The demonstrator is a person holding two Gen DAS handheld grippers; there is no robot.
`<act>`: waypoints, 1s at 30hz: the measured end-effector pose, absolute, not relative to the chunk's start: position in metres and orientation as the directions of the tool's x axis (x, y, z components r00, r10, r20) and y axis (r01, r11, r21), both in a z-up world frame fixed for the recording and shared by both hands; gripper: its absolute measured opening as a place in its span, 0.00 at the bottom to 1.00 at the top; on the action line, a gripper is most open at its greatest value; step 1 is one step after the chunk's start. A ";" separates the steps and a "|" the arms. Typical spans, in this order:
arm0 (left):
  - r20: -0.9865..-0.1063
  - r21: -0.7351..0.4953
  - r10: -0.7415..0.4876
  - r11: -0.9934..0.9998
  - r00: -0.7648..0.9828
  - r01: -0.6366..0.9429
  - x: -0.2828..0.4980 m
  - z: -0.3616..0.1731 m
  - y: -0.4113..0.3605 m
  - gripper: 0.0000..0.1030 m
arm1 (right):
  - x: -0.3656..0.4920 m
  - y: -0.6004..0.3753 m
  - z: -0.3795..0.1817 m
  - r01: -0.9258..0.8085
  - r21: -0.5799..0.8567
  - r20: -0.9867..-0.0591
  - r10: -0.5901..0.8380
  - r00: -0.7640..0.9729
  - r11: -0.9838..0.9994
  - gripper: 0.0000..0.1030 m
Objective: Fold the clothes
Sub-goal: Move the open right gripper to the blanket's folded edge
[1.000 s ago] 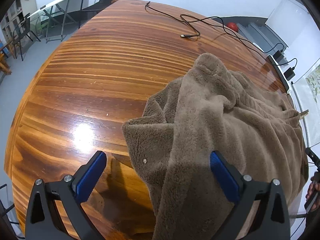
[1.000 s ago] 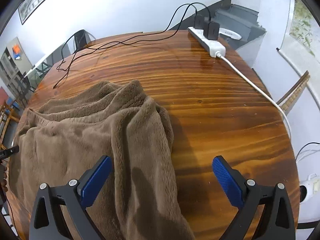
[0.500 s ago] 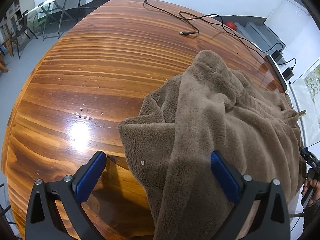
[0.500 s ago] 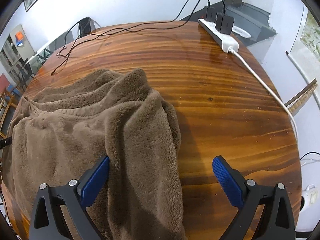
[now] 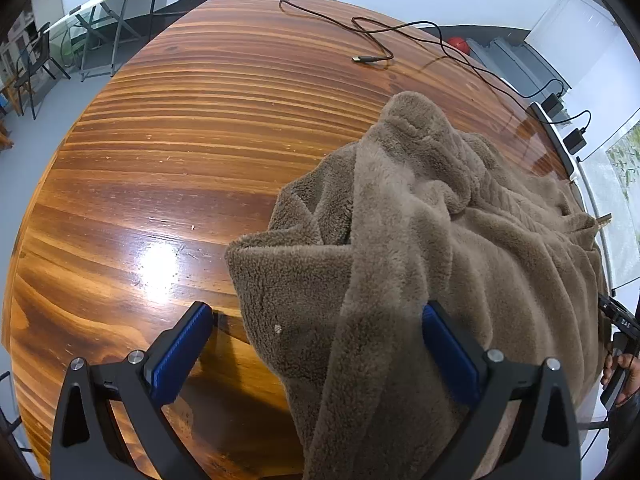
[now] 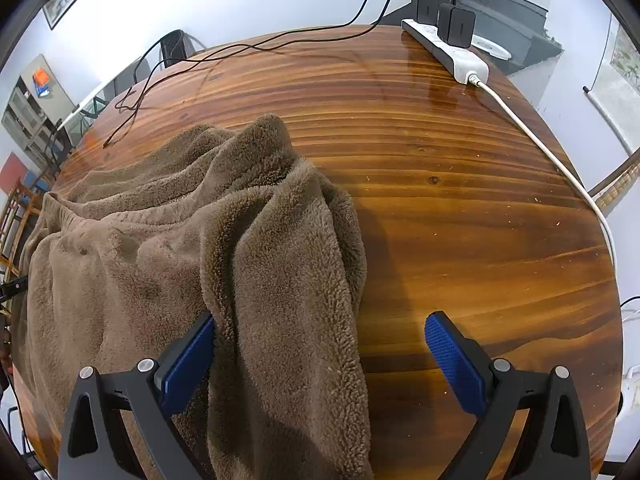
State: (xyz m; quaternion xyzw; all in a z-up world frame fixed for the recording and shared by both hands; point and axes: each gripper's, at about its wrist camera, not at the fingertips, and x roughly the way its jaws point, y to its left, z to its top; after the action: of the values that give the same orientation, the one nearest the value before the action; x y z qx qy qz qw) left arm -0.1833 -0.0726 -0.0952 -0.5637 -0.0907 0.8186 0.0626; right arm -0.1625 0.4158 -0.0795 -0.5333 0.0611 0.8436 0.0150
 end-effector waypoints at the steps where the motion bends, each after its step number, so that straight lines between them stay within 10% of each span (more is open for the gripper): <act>1: -0.912 -0.217 0.203 -0.976 -0.357 -0.001 -0.183 -0.095 -0.072 1.00 | -0.163 0.415 -0.080 -0.091 0.086 -0.902 -0.039 -0.429 -0.992 0.99; 30: -0.910 -0.157 0.153 -0.987 -0.384 -0.022 -0.187 -0.094 -0.061 1.00 | -0.170 0.373 -0.065 -0.046 -0.249 -0.877 0.245 -0.414 -0.968 0.99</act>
State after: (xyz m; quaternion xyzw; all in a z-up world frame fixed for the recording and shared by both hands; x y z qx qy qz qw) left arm -0.1865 -0.0611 -0.0938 -0.5523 -0.0597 0.8298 0.0527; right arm -0.1697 0.3729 -0.0646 -0.5343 -0.0931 0.8357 0.0870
